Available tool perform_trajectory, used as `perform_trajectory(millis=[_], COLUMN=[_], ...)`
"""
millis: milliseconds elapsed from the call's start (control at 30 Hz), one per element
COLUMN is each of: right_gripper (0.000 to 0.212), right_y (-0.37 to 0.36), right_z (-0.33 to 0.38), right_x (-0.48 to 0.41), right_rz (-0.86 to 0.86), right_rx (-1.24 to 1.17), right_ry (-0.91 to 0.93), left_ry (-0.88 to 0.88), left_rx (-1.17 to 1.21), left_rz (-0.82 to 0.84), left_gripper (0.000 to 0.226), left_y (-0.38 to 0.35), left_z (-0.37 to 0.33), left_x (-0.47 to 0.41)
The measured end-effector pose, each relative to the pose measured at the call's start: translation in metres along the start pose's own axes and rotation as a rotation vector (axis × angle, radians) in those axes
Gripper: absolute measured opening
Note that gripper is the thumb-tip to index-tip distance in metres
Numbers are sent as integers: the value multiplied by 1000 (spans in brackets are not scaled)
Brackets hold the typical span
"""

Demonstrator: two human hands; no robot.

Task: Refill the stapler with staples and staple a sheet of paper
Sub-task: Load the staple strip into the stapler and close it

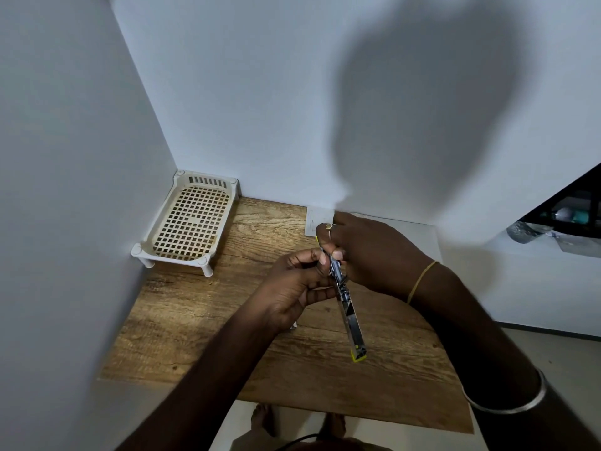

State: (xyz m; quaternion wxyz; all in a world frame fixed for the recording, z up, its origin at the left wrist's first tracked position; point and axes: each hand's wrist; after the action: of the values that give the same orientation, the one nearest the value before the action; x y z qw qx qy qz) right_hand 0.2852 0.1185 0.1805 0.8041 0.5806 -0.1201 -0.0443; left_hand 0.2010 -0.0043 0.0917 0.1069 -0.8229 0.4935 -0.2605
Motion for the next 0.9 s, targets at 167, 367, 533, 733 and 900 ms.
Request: perform_trajectory(millis=[167,367,533,733,900], right_gripper=[8,8,13,22,15], right_y=[-2,-5,-5,-7,-5], right_z=[0,1,1,0,1], right_x=[0,-1,-3,-5,-5], right_rz=[13,-10,-9,-25,-31], right_rx=[13,15,24,45,20], right_ry=[1,24,37,49,59], left_ry=[4,4,0,-2,2], left_rx=[-1,2,-2,-12,-2], left_rz=[5,10,22,34,31], left_gripper=[12,11,12,14,19], left_y=[1,3,4,5,6], left_z=[2,3,1,0,-1], left_x=[2,3,2,1,-2])
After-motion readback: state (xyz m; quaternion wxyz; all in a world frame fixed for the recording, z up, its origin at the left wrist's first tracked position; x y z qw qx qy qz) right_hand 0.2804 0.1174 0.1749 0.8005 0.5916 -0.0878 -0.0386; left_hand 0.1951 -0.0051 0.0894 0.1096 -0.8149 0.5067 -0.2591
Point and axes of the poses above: each hand's wrist, its own x-axis away from the middle knuckle, its own y-axis out of the back of the hand, z = x × y, and after that the axes turned 7 degrees about -x, right-handed
